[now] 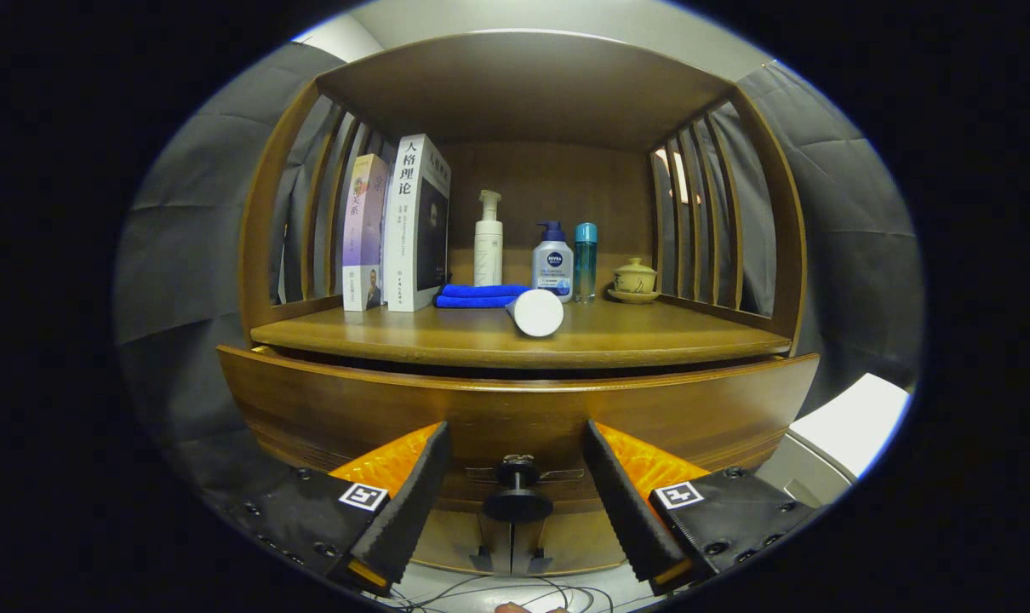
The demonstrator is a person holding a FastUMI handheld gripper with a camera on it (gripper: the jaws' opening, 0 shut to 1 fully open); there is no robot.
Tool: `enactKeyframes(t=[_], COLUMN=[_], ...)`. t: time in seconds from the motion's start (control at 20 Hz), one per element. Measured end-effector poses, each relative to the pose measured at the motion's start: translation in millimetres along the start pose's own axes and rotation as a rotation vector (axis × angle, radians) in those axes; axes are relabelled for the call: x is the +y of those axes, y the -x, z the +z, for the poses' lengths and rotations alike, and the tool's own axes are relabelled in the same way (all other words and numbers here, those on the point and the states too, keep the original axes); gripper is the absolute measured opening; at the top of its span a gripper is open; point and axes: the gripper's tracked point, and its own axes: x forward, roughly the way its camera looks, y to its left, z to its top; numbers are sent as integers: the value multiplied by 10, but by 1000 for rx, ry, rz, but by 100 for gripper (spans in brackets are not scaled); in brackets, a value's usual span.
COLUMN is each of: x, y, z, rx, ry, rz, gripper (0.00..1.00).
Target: Pull open the drawer, take out the items inside it, and place them on the countertop above the cabinet.
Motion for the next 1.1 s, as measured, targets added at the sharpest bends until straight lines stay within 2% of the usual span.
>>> enactKeyframes(t=[0.25,0.65,0.85,1.1], x=[15,-18,36,-66], y=[-232,-224,28,580], z=[44,53,445,1018], rx=[21,48,-26,-123], ry=[-2,-5,-171,-156], rz=[-5,-1,51,67], gripper=[98,98,98,98])
